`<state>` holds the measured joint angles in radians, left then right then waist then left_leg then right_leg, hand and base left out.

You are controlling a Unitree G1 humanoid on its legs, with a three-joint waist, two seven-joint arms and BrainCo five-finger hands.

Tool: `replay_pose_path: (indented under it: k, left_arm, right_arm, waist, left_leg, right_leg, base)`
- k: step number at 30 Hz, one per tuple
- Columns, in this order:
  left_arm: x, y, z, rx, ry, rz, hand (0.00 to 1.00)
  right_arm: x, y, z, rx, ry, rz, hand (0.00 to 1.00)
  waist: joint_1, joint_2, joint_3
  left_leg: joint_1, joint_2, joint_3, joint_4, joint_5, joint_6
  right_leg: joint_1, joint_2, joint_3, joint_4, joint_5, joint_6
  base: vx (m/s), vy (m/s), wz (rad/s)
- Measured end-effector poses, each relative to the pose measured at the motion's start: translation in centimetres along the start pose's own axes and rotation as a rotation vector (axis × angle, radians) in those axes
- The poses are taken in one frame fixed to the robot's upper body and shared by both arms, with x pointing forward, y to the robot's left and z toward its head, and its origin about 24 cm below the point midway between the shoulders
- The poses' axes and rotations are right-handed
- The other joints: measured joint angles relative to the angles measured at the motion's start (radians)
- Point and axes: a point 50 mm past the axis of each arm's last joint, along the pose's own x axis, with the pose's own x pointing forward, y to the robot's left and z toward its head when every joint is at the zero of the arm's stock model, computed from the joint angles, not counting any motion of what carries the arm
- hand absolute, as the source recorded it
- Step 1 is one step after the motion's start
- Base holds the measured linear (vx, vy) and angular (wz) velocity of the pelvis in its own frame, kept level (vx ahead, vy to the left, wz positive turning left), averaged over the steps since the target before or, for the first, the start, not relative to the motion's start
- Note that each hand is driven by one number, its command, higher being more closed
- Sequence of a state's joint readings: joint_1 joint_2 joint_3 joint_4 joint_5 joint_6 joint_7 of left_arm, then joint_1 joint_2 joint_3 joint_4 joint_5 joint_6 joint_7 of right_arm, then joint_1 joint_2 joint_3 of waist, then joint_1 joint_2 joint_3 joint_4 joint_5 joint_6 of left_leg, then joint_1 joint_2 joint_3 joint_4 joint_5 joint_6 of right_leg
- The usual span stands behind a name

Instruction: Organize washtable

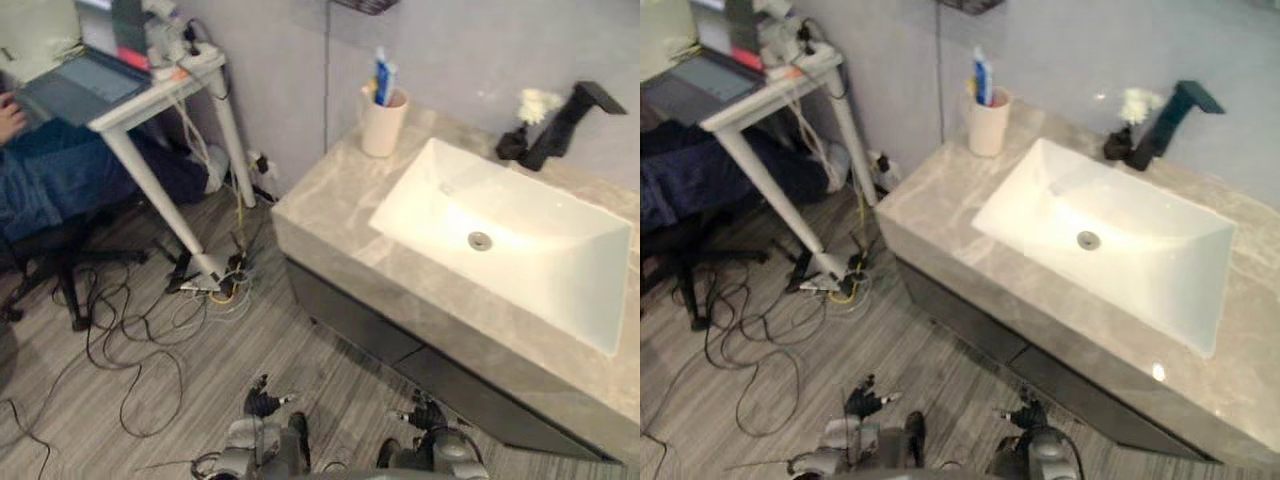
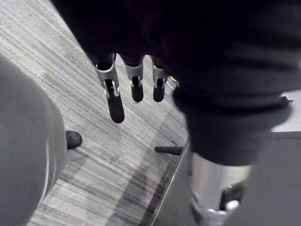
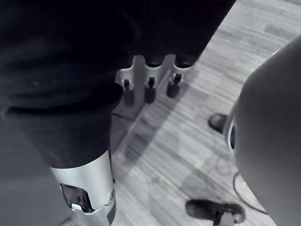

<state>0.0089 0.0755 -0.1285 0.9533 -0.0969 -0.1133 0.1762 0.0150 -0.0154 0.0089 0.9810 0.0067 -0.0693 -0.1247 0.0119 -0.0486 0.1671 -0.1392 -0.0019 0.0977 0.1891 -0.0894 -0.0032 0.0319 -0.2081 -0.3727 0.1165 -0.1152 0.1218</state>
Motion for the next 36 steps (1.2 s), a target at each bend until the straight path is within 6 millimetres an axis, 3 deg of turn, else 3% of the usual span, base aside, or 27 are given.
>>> replay_pose_path:
  k: [3,7,9,11,13,14,15,17,19,21,22,24,25,27,29,33,36]
  left_arm:
    - [-0.3,0.5,-1.0,0.057,0.024,0.0,0.0]
    - [-0.4,0.7,-1.7,0.066,0.049,0.006,0.0]
    - [-0.6,1.0,-2.2,0.068,0.065,0.011,0.0]
    - [-0.6,1.4,-2.2,0.078,0.062,0.018,0.0]
    - [-0.5,1.2,-1.9,0.079,0.049,0.014,0.0]
    - [-0.5,1.0,-1.9,0.077,0.049,0.011,0.0]
    - [-0.5,0.7,-1.9,0.057,0.051,0.01,0.0]
    - [-0.5,0.6,-1.8,0.057,0.049,0.009,0.0]
    - [-0.4,1.0,-1.7,0.042,0.051,0.026,0.0]
    - [-0.4,1.1,-1.7,0.042,0.048,0.027,0.0]
    - [-0.5,1.0,-1.8,0.046,0.052,0.025,0.0]
    - [-0.2,1.3,-1.2,0.046,0.033,0.034,0.0]
    - [-0.2,0.9,-1.1,0.034,0.031,0.027,0.0]
    - [-0.5,0.6,-1.8,0.018,0.051,0.027,0.0]
    - [-0.6,0.7,-1.9,0.022,0.055,0.029,0.0]
    - [-0.5,0.1,-1.6,0.016,0.047,0.015,0.0]
    - [-0.5,-0.2,-1.6,0.012,0.049,0.0,0.0]
  right_arm:
    - [-0.1,0.1,-0.5,-0.006,0.014,0.002,0.0]
    - [-0.1,0.5,-0.5,-0.022,0.016,0.018,0.0]
    - [0.0,0.7,-0.3,-0.033,0.015,0.037,0.0]
    - [0.0,1.0,-0.2,-0.061,0.01,0.05,0.0]
    - [0.0,0.9,-0.4,-0.082,0.012,0.052,0.0]
    - [0.0,0.6,-0.4,-0.094,0.012,0.048,0.0]
    - [0.2,0.1,0.2,-0.107,-0.006,0.039,0.0]
    - [0.2,0.1,0.3,-0.115,-0.013,0.039,0.0]
    - [0.3,0.6,0.8,-0.16,-0.033,0.066,0.0]
    - [0.3,0.7,1.1,-0.175,-0.042,0.083,0.0]
    - [0.3,0.5,0.9,-0.186,-0.031,0.082,0.0]
    - [0.3,1.0,0.7,-0.221,-0.027,0.126,0.0]
    - [0.3,1.4,0.9,-0.206,-0.033,0.129,0.0]
    - [0.2,2.0,1.1,-0.175,-0.038,0.139,0.0]
    - [0.0,2.8,0.8,-0.158,-0.031,0.162,0.0]
    - [-0.3,3.7,0.4,-0.155,-0.022,0.197,0.0]
    - [-0.3,3.1,0.1,-0.152,-0.013,0.177,0.0]
  waist:
    - [0.0,-0.002,-0.02]
    - [0.003,0.006,-0.033]
    - [0.004,0.007,-0.036]
    - [0.004,-0.001,-0.035]
    - [0.004,-0.002,-0.034]
    - [0.003,0.009,-0.033]
    - [0.002,0.04,-0.026]
    - [-0.002,0.048,-0.008]
    - [0.005,0.027,-0.001]
    - [-0.003,0.028,0.001]
    - [-0.006,0.025,0.001]
    - [0.015,0.0,0.004]
    - [0.026,0.03,0.0]
    - [0.032,0.061,-0.003]
    - [0.034,0.067,-0.007]
    - [0.031,0.057,-0.011]
    - [0.027,0.042,-0.031]
  left_leg:
    - [0.074,-0.045,0.0,-0.16,0.051,0.003]
    - [0.111,-0.054,0.015,-0.24,0.08,-0.01]
    - [0.117,-0.052,0.014,-0.23,0.101,0.01]
    - [0.108,-0.06,0.014,-0.185,0.072,0.035]
    - [0.066,-0.061,0.004,-0.071,-0.012,0.044]
    - [0.056,-0.054,-0.002,-0.042,-0.031,0.046]
    - [0.05,-0.037,-0.028,0.022,-0.058,0.052]
    - [0.075,-0.024,-0.071,0.044,-0.081,0.065]
    - [0.115,-0.022,-0.153,0.056,-0.112,0.069]
    - [0.123,-0.019,-0.22,0.054,-0.115,0.064]
    - [0.124,-0.033,-0.284,0.062,-0.124,0.047]
    - [0.131,-0.066,-0.335,0.085,-0.143,0.02]
    - [0.121,-0.048,-0.354,0.1,-0.146,0.014]
    - [0.12,-0.014,-0.369,0.091,-0.155,-0.001]
    - [0.142,0.006,-0.371,0.074,-0.155,-0.003]
    - [0.187,0.01,-0.374,0.057,-0.152,-0.012]
    - [0.184,-0.017,-0.401,0.056,-0.15,-0.013]
  right_leg:
    - [0.016,-0.02,0.024,-0.033,0.006,0.007]
    - [0.017,-0.019,0.046,-0.053,0.013,0.015]
    - [0.033,-0.012,0.052,-0.072,0.022,0.022]
    - [0.046,-0.017,0.051,-0.077,0.022,0.034]
    - [0.033,-0.039,0.046,0.008,-0.015,0.073]
    - [0.014,-0.041,0.044,0.063,-0.021,0.073]
    - [-0.059,-0.049,0.049,0.266,-0.02,0.068]
    - [-0.13,-0.058,0.102,0.476,-0.032,0.016]
    - [-0.176,0.014,0.193,0.555,-0.131,-0.022]
    - [-0.206,0.068,0.227,0.498,-0.148,-0.041]
    - [-0.217,0.097,0.236,0.381,-0.135,-0.046]
    - [-0.217,0.085,0.225,0.291,-0.07,-0.067]
    - [-0.186,0.097,0.201,0.256,-0.066,-0.072]
    - [-0.148,0.132,0.176,0.185,-0.045,-0.087]
    - [-0.106,0.157,0.164,0.127,-0.025,-0.099]
    - [-0.033,0.162,0.159,0.071,-0.009,-0.099]
    - [-0.001,0.146,0.146,-0.005,0.021,-0.07]
  base:
    - [-0.02,0.072,0.27]
    - [0.07,0.015,0.04]
    - [0.13,-0.019,-0.16]
    - [0.16,-0.01,-0.07]
    - [0.19,0.008,0.08]
    - [0.22,0.045,0.2]
    - [0.18,0.065,0.36]
    - [0.2,0.02,0.64]
    - [0.27,-0.084,1.1]
    - [0.19,-0.109,1.27]
    - [0.2,-0.148,1.32]
    - [0.25,-0.196,1.2]
    - [0.24,-0.182,0.71]
    - [0.2,-0.136,0.21]
    - [0.18,-0.108,0.02]
    - [0.11,-0.02,0.0]
    - [0.07,0.088,0.15]
